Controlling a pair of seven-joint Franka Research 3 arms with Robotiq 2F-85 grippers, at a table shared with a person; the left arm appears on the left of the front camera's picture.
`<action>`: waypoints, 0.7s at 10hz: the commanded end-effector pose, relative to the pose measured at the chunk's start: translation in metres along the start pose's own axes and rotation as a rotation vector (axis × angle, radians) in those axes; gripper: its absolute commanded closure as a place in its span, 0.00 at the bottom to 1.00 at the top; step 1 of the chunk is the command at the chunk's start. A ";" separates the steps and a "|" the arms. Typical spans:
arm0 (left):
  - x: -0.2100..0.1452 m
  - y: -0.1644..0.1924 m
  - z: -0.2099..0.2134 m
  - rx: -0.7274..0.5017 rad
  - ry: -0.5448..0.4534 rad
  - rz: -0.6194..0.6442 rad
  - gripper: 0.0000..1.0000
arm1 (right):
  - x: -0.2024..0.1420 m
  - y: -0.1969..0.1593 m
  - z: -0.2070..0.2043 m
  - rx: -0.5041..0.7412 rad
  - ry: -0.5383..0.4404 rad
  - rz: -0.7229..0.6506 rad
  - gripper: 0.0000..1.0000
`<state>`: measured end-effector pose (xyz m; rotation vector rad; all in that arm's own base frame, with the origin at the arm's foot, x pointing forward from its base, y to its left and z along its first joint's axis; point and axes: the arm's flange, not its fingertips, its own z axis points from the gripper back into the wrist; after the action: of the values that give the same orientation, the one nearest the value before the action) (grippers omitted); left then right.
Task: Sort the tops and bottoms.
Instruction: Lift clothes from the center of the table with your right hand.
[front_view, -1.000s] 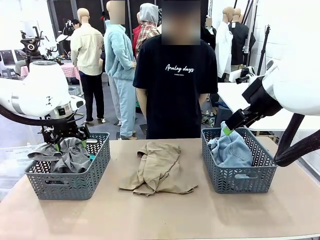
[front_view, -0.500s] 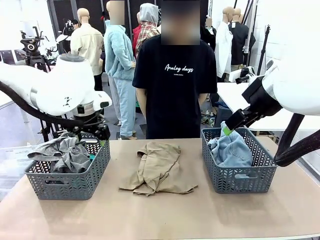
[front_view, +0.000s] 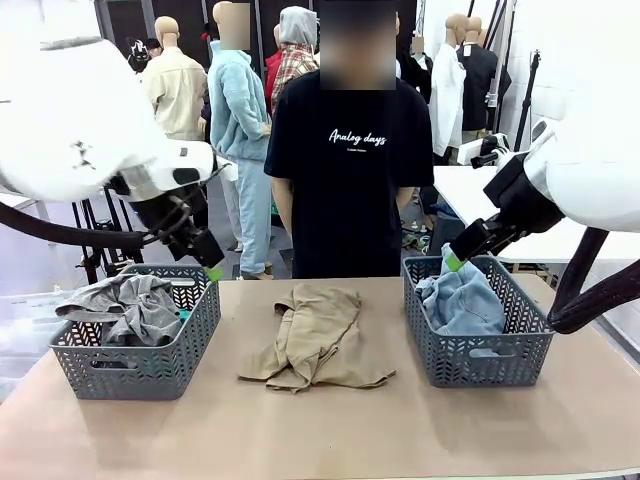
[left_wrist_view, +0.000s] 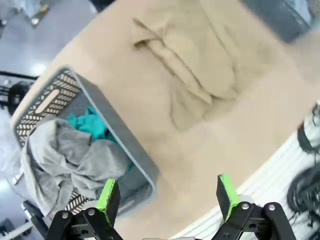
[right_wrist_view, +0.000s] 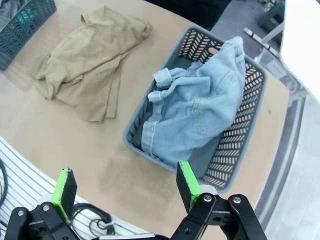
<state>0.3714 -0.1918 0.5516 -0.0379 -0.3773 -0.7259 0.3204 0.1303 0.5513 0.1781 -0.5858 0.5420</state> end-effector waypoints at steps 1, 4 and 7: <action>-0.026 0.017 0.004 0.006 0.061 -0.016 0.00 | -0.002 -0.001 -0.001 -0.005 0.011 0.010 0.00; -0.040 0.026 0.014 -0.028 0.076 -0.207 0.00 | -0.002 -0.001 -0.001 -0.005 0.011 0.010 0.00; -0.051 0.038 0.023 -0.044 0.016 -0.228 0.00 | -0.002 -0.001 -0.001 -0.005 0.011 0.010 0.00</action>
<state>0.3573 -0.1360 0.5605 -0.0141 -0.3176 -0.9381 0.3204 0.1304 0.5513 0.1783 -0.5858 0.5422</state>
